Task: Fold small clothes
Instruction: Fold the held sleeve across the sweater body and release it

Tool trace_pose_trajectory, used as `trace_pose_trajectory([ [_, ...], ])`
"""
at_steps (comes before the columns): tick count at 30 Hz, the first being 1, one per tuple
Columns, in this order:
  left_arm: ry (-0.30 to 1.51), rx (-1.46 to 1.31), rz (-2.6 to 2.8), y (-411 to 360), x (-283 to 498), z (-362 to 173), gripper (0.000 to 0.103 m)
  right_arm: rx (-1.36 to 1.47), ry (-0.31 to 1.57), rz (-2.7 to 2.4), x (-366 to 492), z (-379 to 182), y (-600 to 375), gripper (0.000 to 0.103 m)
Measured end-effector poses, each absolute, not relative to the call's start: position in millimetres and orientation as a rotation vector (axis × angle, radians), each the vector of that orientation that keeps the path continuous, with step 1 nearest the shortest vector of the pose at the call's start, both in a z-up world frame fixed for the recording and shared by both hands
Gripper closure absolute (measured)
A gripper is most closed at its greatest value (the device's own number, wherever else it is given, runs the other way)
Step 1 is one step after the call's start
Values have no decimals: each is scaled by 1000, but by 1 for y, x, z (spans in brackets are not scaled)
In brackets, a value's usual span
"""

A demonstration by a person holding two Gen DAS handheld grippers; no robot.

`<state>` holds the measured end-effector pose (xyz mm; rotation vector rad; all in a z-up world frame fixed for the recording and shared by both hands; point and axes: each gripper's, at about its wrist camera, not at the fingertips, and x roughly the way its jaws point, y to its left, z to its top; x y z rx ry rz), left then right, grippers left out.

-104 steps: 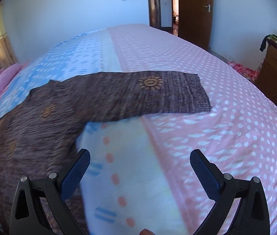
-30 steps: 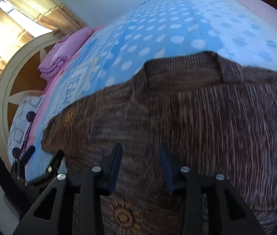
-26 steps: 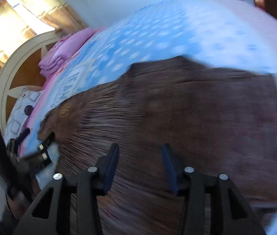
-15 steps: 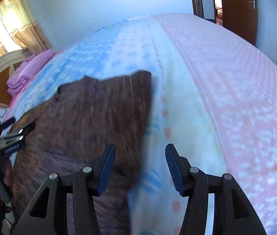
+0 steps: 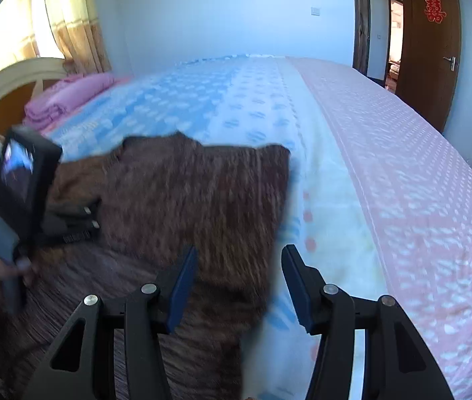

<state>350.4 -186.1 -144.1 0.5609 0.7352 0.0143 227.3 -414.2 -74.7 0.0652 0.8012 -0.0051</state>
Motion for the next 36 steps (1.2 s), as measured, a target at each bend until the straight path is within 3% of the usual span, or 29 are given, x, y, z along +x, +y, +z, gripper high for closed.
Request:
trace_pose_trajectory([
  [4,734,562,42,-182,350,-145,0,-3,808,25,257,-73,-382,49],
  [9,773,500,56,-167,348,-139,0,-157,952,79,295,-118,-327,49],
  [13,727,457,58,-136,332,-122,0,-172,914,79,293,-108,-313,49],
  [17,744,407,115,-81,331,-116,0,-178,885,128,302,-99,-296,49],
  [21,779,376,239,-10,339,-121,0,-190,958,214,317,-126,-260,50],
  [24,806,317,340,50,341,-125,0,-232,933,205,312,-122,-242,63],
  [29,831,239,506,137,340,-128,0,-186,849,188,311,-105,-244,62],
  [32,859,154,568,175,343,-133,0,-199,959,238,318,-130,-231,62],
  [36,901,19,569,201,346,-139,0,-220,902,223,311,-132,-219,61],
])
